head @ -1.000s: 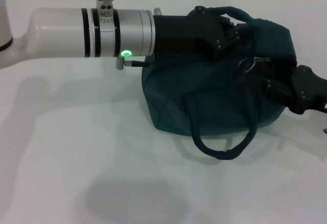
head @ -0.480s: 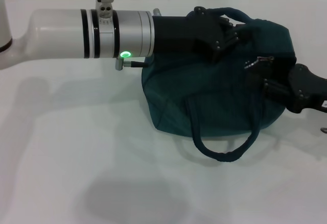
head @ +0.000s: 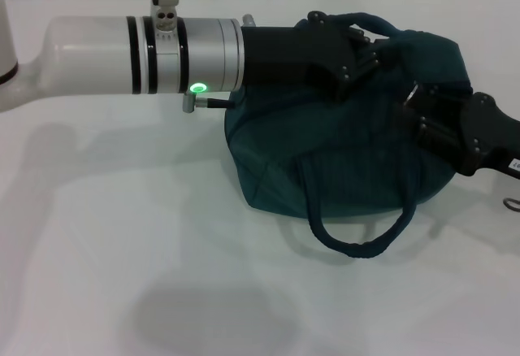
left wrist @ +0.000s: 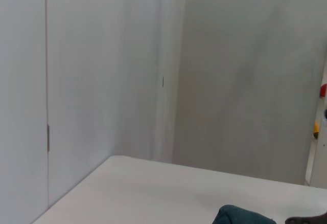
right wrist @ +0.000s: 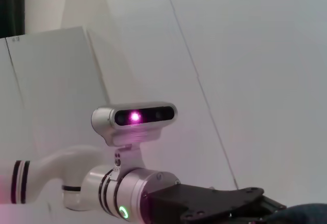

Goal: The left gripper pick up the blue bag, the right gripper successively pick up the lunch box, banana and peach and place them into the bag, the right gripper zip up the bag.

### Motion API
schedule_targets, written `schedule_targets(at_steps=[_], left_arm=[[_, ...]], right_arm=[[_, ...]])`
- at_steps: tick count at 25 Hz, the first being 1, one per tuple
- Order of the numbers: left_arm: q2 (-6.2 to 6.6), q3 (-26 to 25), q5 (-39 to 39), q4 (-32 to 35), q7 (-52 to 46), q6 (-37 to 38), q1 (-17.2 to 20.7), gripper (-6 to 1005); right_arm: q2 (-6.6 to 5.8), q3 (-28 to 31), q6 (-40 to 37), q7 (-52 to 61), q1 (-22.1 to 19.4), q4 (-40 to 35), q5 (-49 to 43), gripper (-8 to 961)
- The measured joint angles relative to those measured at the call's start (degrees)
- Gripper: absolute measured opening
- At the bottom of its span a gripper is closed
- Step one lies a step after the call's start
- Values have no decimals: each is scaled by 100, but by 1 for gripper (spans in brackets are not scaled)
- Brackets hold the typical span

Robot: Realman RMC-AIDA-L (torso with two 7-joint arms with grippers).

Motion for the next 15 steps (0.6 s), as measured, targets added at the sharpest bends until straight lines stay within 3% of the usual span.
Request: schedule_targets(at_steps=[15], left_arm=[[1,0,-47,28,87,7,60,44]], right_arm=[[326,364,43,-767,-213,36,11,215]])
